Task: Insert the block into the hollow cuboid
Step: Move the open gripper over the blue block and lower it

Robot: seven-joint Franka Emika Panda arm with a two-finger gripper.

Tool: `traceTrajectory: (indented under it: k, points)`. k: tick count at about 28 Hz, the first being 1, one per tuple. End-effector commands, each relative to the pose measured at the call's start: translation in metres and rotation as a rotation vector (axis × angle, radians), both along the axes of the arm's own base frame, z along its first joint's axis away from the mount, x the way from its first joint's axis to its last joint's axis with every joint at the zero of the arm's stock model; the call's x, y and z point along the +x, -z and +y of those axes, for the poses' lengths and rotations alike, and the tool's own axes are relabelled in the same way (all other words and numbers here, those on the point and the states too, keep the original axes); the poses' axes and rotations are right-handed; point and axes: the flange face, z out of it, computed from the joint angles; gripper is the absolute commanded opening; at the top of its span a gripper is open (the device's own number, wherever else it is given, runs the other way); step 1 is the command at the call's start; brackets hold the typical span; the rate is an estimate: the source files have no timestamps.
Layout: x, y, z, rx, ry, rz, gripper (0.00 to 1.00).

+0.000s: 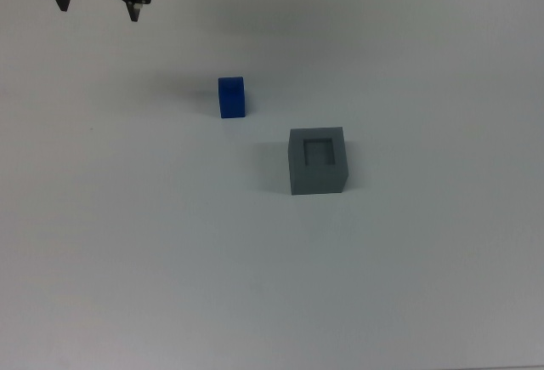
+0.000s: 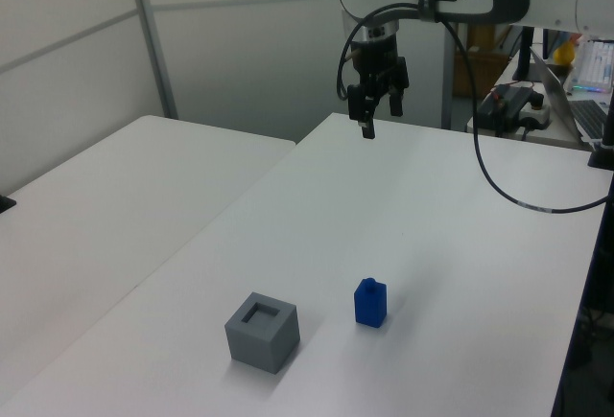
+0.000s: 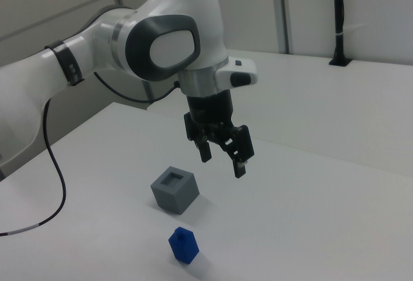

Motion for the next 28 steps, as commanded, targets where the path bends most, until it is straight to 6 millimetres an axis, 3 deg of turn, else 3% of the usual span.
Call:
traceTrajectory:
  k: [1, 8, 11, 17, 18, 22, 24, 28]
  points:
    - [0.002, -0.002, 0.001, -0.010, -0.015, 0.015, 1.00]
    - [0.002, -0.007, 0.010, 0.000, -0.041, 0.002, 1.00]
    - [0.001, -0.022, 0.024, -0.001, -0.070, -0.077, 1.00]
    - [-0.016, 0.001, 0.050, 0.008, -0.125, -0.184, 1.00]
    - [-0.020, 0.011, 0.062, 0.013, -0.147, -0.180, 1.00]
    - [-0.026, 0.031, 0.079, 0.023, -0.178, -0.147, 1.00]
    - [-0.027, 0.052, 0.100, 0.026, -0.216, -0.131, 1.00]
    - [-0.029, 0.084, 0.117, 0.028, -0.249, -0.121, 1.00]
